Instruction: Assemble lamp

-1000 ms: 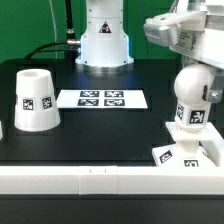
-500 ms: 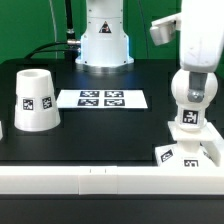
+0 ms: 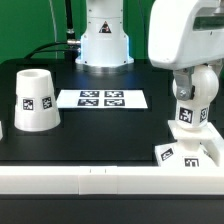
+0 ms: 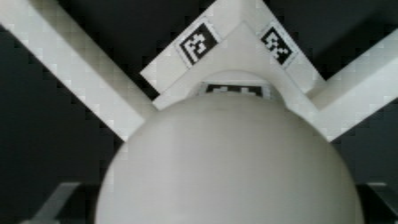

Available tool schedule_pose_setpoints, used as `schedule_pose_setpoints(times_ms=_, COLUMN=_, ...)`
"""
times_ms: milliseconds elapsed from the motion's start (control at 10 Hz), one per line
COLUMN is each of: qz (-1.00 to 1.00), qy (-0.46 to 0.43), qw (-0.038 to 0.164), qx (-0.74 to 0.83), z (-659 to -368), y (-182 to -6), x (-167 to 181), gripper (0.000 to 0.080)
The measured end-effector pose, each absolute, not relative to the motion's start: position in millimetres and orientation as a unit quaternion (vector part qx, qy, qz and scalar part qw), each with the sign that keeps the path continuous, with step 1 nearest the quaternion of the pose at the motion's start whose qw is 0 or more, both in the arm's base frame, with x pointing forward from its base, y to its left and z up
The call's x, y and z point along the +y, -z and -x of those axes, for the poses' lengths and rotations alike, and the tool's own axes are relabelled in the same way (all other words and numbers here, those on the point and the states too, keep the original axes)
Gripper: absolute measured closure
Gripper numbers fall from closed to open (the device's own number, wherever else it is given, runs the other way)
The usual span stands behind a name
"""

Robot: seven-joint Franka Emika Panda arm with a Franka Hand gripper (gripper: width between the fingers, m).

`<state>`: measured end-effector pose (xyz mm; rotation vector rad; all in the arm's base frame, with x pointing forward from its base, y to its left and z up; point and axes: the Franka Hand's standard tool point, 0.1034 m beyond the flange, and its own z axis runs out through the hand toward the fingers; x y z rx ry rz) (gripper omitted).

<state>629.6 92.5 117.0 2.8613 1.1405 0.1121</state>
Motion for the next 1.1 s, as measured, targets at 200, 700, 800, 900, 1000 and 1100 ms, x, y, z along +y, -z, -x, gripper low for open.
schedule_pose_setpoints(times_ms=200, qz=-0.949, qy=-0.038, qw=0.027, qx=0.312, z=-629.7, y=-117.0, x=91.5, gripper=0.0222)
schedule_pose_setpoints(times_ms=700, qz=-0.997, qy=-0.047, qw=0.014, qx=0.063, z=-632.1, y=-117.5, x=84.5, gripper=0.0222)
schedule_pose_setpoints(times_ms=800, qz=-0.998, qy=-0.048, qw=0.012, qx=0.025, z=-632.4, y=-117.6, x=83.7, gripper=0.0222)
schedule_pose_setpoints(times_ms=900, qz=-0.999, qy=-0.048, qw=0.011, qx=-0.025, z=-632.4, y=-117.5, x=82.6, gripper=0.0222)
schedule_pose_setpoints(times_ms=1000, qz=-0.997, qy=-0.046, qw=0.01, qx=-0.066, z=-631.4, y=-116.8, x=82.2, gripper=0.0222)
schedule_pose_setpoints(times_ms=1100, qz=-0.995, qy=-0.044, qw=0.009, qx=-0.094, z=-630.7, y=-116.0, x=82.3, gripper=0.0222)
